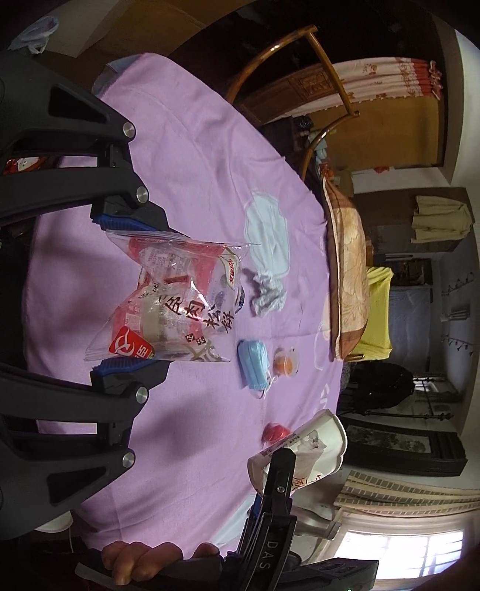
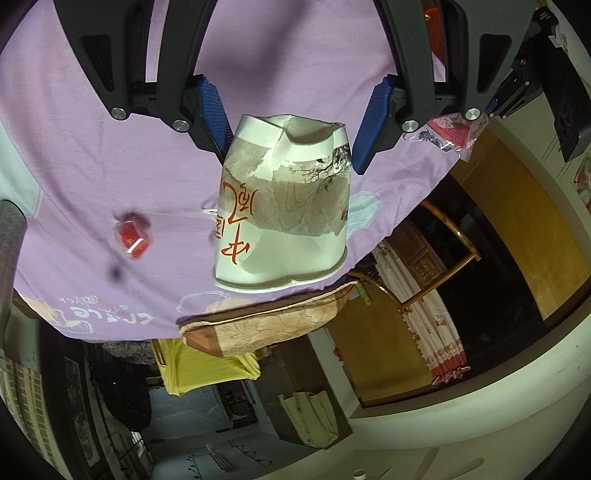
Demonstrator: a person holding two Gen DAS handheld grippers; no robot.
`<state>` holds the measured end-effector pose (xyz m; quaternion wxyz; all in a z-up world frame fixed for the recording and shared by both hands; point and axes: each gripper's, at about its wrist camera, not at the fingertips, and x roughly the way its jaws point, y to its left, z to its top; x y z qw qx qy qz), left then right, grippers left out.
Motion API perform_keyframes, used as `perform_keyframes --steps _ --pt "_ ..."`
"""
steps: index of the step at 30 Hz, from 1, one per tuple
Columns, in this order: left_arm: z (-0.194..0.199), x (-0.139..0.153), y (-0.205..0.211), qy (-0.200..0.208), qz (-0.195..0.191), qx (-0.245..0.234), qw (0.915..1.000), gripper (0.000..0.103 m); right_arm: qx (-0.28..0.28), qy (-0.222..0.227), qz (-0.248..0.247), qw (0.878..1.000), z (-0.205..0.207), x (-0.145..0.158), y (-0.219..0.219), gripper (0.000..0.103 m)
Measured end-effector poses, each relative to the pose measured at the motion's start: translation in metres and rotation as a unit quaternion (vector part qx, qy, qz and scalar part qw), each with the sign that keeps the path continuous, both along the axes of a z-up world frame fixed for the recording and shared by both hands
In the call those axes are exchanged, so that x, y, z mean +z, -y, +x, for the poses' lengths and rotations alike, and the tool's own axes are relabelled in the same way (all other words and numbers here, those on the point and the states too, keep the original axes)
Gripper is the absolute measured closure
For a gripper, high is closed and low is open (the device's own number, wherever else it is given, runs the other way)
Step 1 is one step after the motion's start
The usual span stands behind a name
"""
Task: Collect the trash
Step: 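Carry both items down to the red wastebasket and open both tools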
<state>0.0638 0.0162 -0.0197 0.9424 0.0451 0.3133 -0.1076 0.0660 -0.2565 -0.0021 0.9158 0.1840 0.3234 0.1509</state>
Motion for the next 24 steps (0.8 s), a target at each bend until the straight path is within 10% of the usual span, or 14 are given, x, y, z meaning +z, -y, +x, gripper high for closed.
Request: perform_keyframes --steps 15,24 --pt "-0.041 -0.012 -0.128 0.000 -0.028 0.084 0.9961 0.052 0.117 0.013 -0.043 0.992 -0.016 0.023 -0.147 0.040" --pt "-0.060 -0.060 -0.233 -0.083 -0.006 0.142 0.9864 0.051 0.210 -0.005 -0.081 0.974 -0.027 0.017 -0.255 0.040"
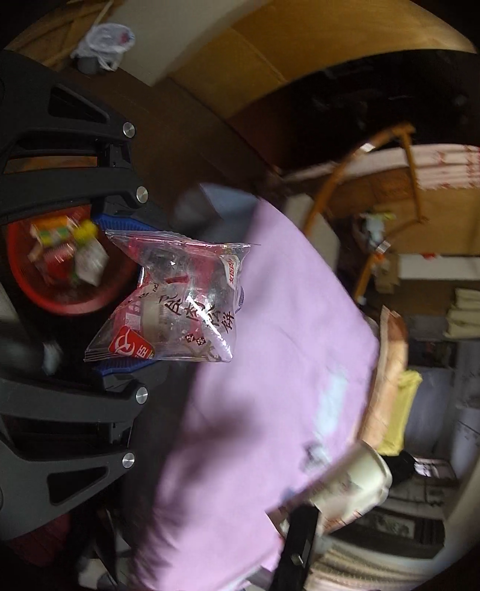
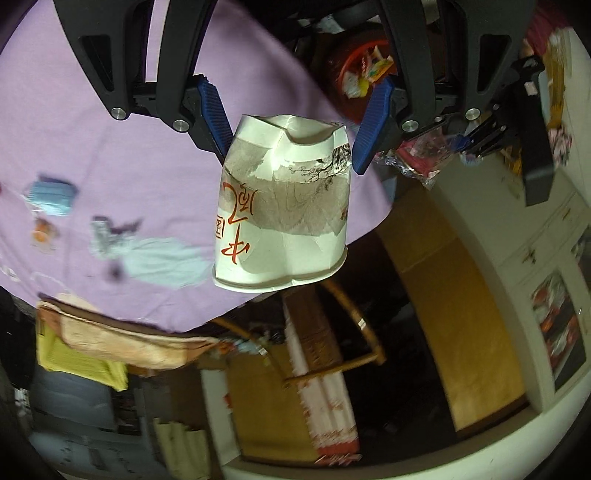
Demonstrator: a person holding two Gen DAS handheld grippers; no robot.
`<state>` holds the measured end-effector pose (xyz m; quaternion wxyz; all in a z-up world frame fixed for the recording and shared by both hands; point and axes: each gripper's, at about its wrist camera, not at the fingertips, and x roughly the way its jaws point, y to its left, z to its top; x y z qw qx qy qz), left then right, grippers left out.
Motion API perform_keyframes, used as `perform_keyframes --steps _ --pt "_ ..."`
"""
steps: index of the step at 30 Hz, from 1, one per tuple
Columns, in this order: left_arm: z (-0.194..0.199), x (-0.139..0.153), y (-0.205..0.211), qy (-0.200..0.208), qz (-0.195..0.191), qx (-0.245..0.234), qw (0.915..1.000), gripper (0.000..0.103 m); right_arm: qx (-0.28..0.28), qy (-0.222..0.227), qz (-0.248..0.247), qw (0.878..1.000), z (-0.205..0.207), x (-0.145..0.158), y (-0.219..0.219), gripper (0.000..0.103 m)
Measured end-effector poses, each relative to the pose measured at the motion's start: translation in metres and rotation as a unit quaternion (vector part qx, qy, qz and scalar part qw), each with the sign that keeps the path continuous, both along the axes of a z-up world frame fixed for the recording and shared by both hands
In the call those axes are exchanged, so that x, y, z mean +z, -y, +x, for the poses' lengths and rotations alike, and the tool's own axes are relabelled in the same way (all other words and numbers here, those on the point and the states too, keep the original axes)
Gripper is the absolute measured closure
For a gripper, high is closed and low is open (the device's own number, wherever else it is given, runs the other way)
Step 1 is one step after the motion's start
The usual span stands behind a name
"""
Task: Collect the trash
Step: 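Carry both items down to the red wastebasket and open both tools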
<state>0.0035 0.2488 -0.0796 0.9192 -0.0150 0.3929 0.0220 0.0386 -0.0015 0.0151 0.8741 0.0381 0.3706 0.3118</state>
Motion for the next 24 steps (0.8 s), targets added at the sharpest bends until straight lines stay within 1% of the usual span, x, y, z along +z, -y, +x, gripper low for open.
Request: perform_keyframes --steps 4,5,6,7,10,11,13,15,18,21,23,24 --pt "-0.014 -0.039 -0.041 -0.061 -0.008 0.023 0.9978 0.049 0.035 -0.017 -0.020 0.999 -0.008 -0.010 -0.038 0.040" --pt "-0.018 -0.049 -0.049 -0.077 -0.016 0.026 0.9966 0.047 0.043 -0.021 -0.025 0.999 -0.009 -0.012 -0.046 0.040" --pt "-0.021 -0.062 -0.059 -0.096 -0.024 0.034 0.9945 0.037 0.055 -0.027 -0.033 0.998 -0.012 -0.016 -0.059 0.040" --pt "-0.021 -0.070 -0.066 -0.107 -0.029 0.041 0.9930 0.027 0.062 -0.031 -0.038 0.997 -0.012 -0.019 -0.067 0.040" --pt "-0.024 -0.085 -0.084 -0.122 -0.032 0.060 0.9902 0.020 0.088 -0.044 -0.056 0.993 -0.018 -0.028 -0.094 0.040" --pt "-0.024 -0.087 -0.090 -0.123 -0.032 0.067 0.9896 0.018 0.097 -0.048 -0.063 0.992 -0.021 -0.031 -0.103 0.040" --pt "-0.026 -0.085 -0.104 -0.115 -0.028 0.091 0.9888 0.009 0.115 -0.055 -0.077 0.989 -0.026 -0.037 -0.120 0.040" --pt "-0.029 -0.080 -0.118 -0.100 -0.026 0.119 0.9875 0.008 0.135 -0.063 -0.091 0.985 -0.031 -0.044 -0.137 0.040" --pt "-0.037 -0.077 -0.148 -0.089 -0.031 0.169 0.9812 0.008 0.172 -0.080 -0.113 0.975 -0.042 -0.060 -0.165 0.040" --pt "-0.041 -0.078 -0.174 -0.085 -0.044 0.198 0.9755 0.008 0.206 -0.096 -0.129 0.965 -0.050 -0.072 -0.189 0.040" --pt "-0.042 -0.079 -0.182 -0.084 -0.049 0.210 0.9729 0.008 0.231 -0.111 -0.139 0.957 -0.055 -0.079 -0.204 0.035" --pt "-0.043 -0.079 -0.183 -0.083 -0.049 0.213 0.9722 0.008 0.235 -0.113 -0.140 0.955 -0.055 -0.080 -0.208 0.035"
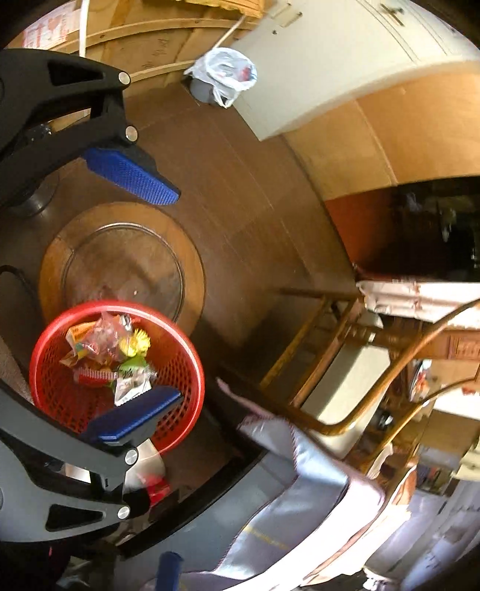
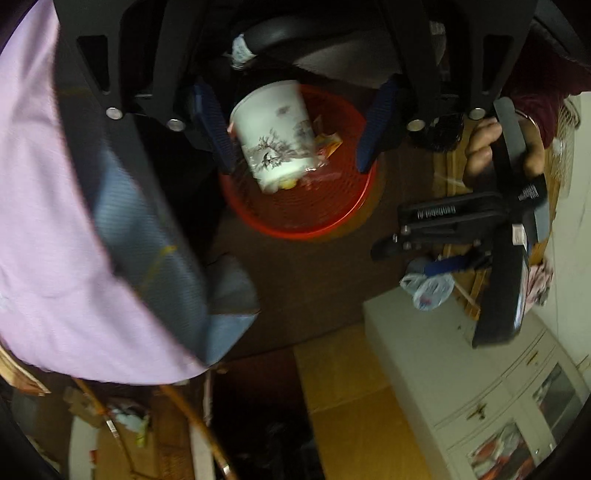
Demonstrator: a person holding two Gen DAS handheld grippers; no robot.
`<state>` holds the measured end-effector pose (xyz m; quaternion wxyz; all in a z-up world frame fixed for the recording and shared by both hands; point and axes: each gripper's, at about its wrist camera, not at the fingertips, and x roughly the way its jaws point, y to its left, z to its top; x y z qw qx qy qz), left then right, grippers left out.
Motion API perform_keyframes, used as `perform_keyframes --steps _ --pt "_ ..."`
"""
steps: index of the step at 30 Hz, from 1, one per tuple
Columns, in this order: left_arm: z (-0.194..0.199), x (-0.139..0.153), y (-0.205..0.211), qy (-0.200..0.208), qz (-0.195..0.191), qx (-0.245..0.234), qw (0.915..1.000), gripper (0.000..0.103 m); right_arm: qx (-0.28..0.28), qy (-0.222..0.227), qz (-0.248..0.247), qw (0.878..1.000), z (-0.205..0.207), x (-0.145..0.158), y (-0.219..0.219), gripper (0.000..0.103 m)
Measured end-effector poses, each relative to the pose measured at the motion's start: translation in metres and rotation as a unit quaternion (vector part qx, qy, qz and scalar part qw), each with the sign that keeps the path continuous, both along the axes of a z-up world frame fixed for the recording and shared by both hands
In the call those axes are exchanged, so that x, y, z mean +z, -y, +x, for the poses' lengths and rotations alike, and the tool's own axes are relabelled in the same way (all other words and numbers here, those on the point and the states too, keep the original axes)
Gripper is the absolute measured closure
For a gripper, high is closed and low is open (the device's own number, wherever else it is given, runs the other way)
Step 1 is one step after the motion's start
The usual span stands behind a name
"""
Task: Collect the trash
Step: 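Carry both items down to the red wastebasket and open both tools, then raise both open tools back over the table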
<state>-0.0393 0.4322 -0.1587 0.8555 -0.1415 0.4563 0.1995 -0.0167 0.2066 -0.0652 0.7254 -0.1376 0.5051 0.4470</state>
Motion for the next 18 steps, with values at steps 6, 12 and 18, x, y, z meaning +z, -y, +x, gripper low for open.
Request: perform_keyframes --steps 6,12,18 --pt "0.004 0.005 0.005 0.006 0.011 -0.002 0.9999 0.008 -0.017 0.010 0.003 1.000 0.004 0.004 0.008 0.035" --pt "0.015 0.023 0.039 0.019 0.036 -0.037 0.9985 0.008 -0.061 0.021 0.028 0.998 0.012 0.020 0.047 0.034" --pt "0.023 0.054 0.087 0.041 0.075 -0.084 0.9928 0.008 -0.097 0.041 0.059 0.993 0.015 0.034 0.087 0.033"
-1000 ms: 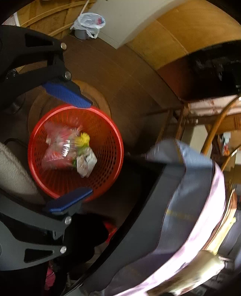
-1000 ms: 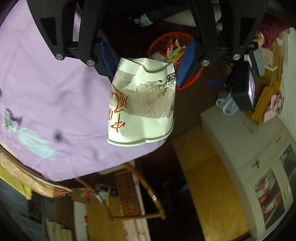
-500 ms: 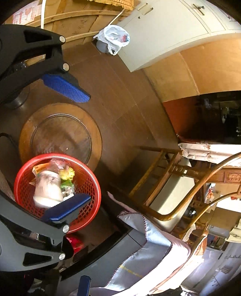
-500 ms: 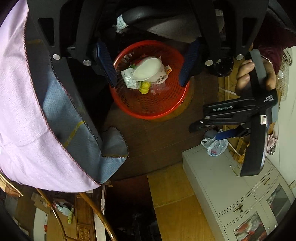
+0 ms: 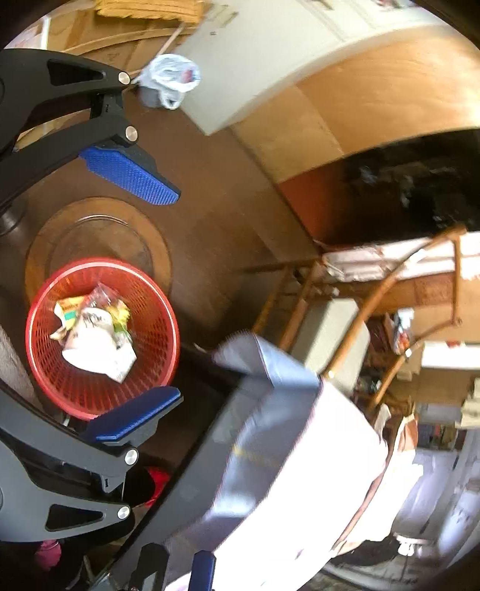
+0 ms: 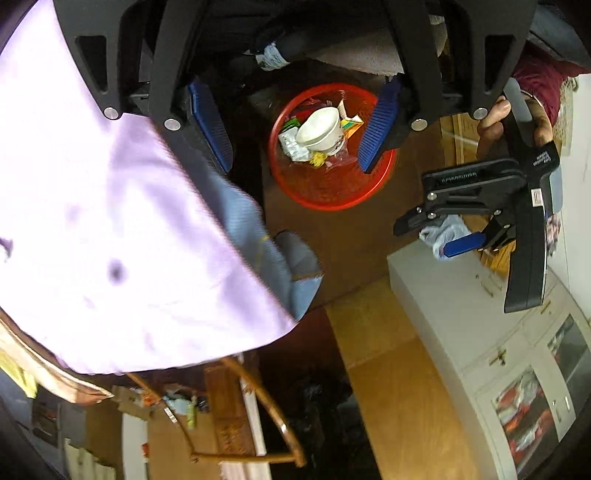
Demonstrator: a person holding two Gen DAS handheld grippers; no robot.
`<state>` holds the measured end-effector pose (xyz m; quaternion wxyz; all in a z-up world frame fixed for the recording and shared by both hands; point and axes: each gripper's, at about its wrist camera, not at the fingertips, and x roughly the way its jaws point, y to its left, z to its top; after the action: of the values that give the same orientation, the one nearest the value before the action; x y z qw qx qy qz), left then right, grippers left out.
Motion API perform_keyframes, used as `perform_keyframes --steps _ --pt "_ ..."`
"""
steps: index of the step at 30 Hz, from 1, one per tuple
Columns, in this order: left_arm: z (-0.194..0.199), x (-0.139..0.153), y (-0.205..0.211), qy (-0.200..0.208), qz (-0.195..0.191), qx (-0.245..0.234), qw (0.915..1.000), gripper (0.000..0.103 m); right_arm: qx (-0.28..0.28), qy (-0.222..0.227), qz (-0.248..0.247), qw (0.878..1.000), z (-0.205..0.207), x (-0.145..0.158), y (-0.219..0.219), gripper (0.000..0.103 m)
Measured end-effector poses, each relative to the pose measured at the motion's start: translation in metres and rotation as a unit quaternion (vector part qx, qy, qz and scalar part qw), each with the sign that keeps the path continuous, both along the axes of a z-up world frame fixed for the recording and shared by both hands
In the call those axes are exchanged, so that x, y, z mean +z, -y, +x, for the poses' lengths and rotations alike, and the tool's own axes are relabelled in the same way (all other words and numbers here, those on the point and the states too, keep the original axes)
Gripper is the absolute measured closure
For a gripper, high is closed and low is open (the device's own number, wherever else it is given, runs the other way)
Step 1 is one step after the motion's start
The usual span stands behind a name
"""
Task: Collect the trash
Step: 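Raise both open tools back over the table, then move left tool to the white tissue bundle while right tool approaches the red-filled cup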
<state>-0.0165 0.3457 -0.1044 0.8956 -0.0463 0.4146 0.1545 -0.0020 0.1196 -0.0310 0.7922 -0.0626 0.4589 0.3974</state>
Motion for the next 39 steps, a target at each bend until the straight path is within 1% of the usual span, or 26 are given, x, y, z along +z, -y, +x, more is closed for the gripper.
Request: perform_keyframes --steps 4,8,12,16,21,23,26,30,36,39 --pt "0.003 0.021 0.036 0.017 0.019 -0.033 0.9991 0.007 -0.025 0.020 0.025 0.999 -0.005 0.015 0.033 0.030" --pt "0.005 0.041 0.074 0.033 0.039 -0.066 0.9965 0.007 -0.050 0.040 0.049 0.997 -0.010 0.027 0.067 0.029" --pt "0.007 0.058 0.122 0.048 0.057 -0.107 0.9915 0.007 -0.088 0.056 0.079 0.991 -0.014 0.036 0.116 0.027" --pt "0.014 0.066 0.170 0.054 0.060 -0.146 0.9859 0.007 -0.128 0.066 0.103 0.984 -0.013 0.039 0.158 0.024" --pt "0.029 0.067 0.235 0.055 0.055 -0.203 0.9761 0.007 -0.179 0.066 0.122 0.974 -0.008 0.032 0.217 0.023" --pt "0.036 0.065 0.253 0.055 0.051 -0.220 0.9726 0.007 -0.209 0.065 0.127 0.967 -0.003 0.027 0.245 0.021" --pt "0.059 0.059 0.283 0.047 0.031 -0.247 0.9672 0.007 -0.249 0.060 0.126 0.958 0.008 0.014 0.276 0.021" --pt "0.095 0.050 0.324 0.026 0.018 -0.275 0.9611 0.007 -0.304 0.050 0.114 0.945 0.031 -0.003 0.321 0.021" --pt "0.148 0.037 0.361 0.002 0.017 -0.296 0.9549 0.007 -0.367 0.024 0.094 0.925 0.079 -0.026 0.369 0.020" --pt "0.179 0.032 0.371 -0.010 0.010 -0.299 0.9540 0.007 -0.390 0.010 0.084 0.917 0.102 -0.033 0.392 0.020"
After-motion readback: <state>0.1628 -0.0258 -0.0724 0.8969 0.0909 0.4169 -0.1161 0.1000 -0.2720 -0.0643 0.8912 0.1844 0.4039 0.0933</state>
